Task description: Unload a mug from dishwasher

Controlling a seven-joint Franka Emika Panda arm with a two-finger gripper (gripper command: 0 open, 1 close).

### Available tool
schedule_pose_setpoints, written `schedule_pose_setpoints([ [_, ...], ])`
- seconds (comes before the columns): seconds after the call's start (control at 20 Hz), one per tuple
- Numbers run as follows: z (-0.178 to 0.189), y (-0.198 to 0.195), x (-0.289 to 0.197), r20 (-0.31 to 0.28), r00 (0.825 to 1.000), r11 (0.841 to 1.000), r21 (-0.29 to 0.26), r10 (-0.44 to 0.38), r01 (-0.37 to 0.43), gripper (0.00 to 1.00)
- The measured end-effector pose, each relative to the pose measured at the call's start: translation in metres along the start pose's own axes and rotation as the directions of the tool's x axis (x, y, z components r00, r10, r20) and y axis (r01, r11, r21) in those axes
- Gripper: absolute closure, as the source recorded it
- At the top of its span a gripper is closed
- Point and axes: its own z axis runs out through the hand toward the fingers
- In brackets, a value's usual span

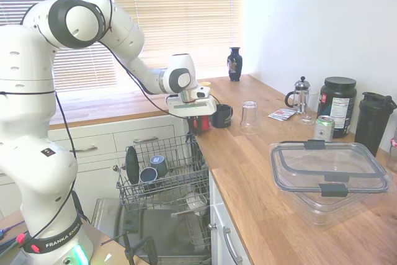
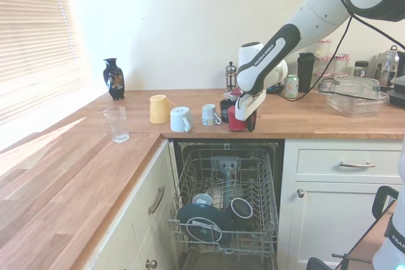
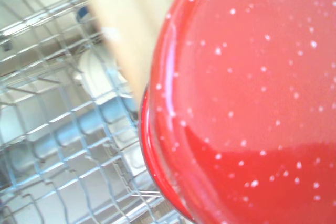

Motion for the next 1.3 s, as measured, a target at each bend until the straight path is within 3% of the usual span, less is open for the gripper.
schedule_pose_setpoints([
  [0.5, 0.009, 0.048, 0.023, 0.025, 0.997, 0.997, -0.007, 0.079, -0.079, 1.0],
  [1.3, 0.012, 0.044, 0.03, 0.041, 0.996, 0.996, -0.041, 0.083, -0.082, 1.0],
])
